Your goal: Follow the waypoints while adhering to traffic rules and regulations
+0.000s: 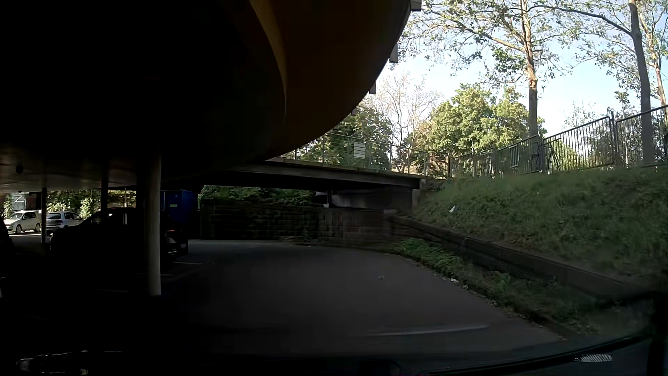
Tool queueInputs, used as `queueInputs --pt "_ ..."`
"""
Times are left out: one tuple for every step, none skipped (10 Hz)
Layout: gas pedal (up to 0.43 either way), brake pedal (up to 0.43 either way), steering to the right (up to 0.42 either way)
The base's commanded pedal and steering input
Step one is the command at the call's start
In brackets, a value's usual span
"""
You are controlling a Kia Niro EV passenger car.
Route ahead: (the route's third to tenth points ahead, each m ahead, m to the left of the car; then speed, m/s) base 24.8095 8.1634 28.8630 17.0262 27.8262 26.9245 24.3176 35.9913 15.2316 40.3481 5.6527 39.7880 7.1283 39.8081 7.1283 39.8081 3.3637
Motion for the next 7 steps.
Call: queueInputs --pt "0.008 0.000 -0.008" --pt "0.008 0.000 -0.009" --pt "0.008 0.000 -0.009" --pt "0.008 0.000 -0.009" --pt "0.008 0.000 -0.009" --pt "0.008 0.000 -0.012" --pt "0.008 0.000 -0.015"
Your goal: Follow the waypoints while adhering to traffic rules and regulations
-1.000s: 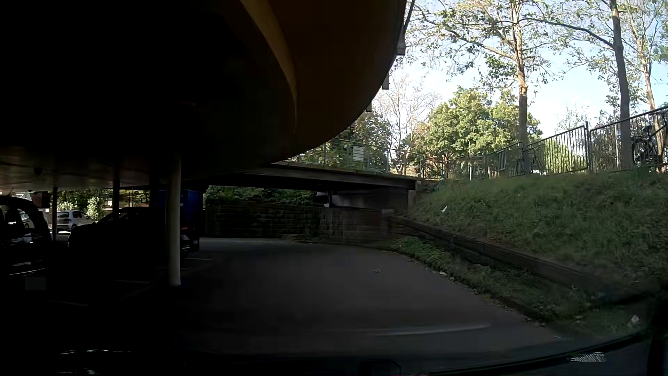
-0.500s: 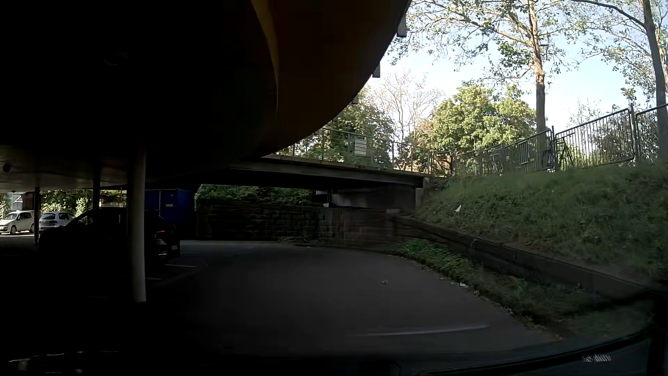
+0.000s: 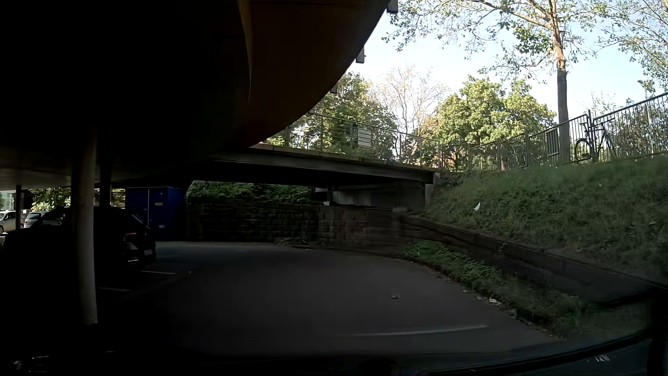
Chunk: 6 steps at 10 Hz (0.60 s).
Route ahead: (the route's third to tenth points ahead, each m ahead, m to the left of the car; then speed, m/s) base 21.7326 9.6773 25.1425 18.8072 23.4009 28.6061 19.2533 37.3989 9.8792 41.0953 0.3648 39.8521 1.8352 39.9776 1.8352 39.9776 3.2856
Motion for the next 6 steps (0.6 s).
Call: queueInputs --pt "0.008 0.000 -0.017" --pt "0.008 0.000 -0.017" --pt "0.008 0.000 -0.017" --pt "0.008 0.000 -0.017" --pt "0.008 0.000 -0.017" --pt "0.008 0.000 -0.017"
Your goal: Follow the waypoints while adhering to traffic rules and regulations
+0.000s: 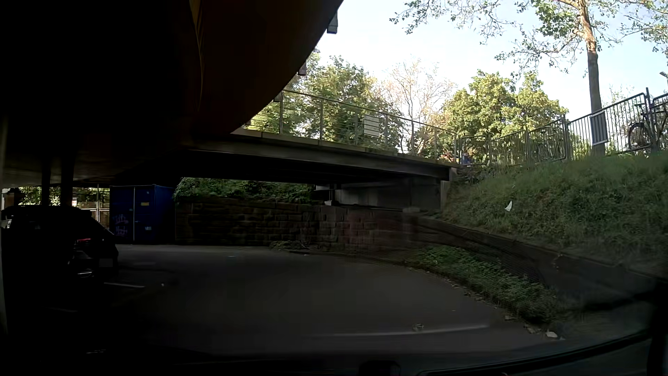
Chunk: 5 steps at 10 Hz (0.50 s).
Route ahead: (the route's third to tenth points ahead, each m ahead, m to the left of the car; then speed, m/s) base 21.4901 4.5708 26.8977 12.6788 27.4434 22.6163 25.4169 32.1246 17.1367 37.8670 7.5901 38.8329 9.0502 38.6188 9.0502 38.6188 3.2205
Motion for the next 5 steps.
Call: queueInputs --pt "0.008 0.000 -0.017" --pt "0.008 0.000 -0.017" --pt "0.008 0.000 -0.017" --pt "0.008 0.000 -0.017" --pt "0.008 0.000 -0.017"
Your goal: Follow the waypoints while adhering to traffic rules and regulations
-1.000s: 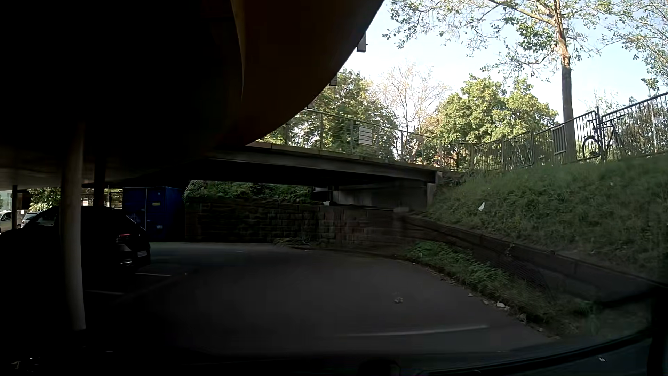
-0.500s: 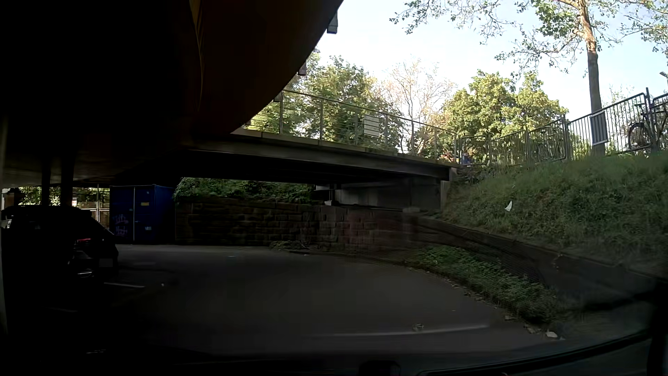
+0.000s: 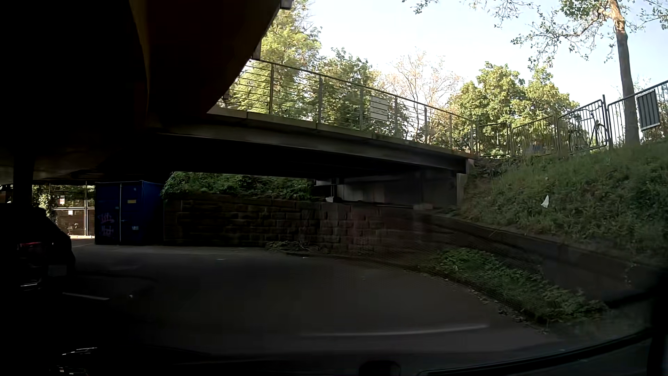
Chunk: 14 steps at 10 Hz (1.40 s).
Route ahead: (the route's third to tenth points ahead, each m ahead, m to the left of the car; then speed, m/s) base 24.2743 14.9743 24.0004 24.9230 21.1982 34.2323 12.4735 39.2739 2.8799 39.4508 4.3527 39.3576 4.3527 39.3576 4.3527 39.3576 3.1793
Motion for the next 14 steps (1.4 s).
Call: queueInputs --pt "0.008 0.000 -0.017" --pt "0.008 0.000 -0.017" --pt "0.008 0.000 -0.017" --pt "0.008 0.000 -0.017" --pt "0.008 0.000 -0.017" --pt "0.000 0.000 -0.022" --pt "0.000 0.000 -0.028" --pt "0.000 0.000 -0.031" --pt "0.000 0.000 -0.035" --pt "0.000 0.000 -0.040" --pt "0.000 0.000 -0.051" --pt "0.000 0.000 -0.065" --pt "0.000 0.000 -0.079" --pt "0.000 0.000 -0.101"
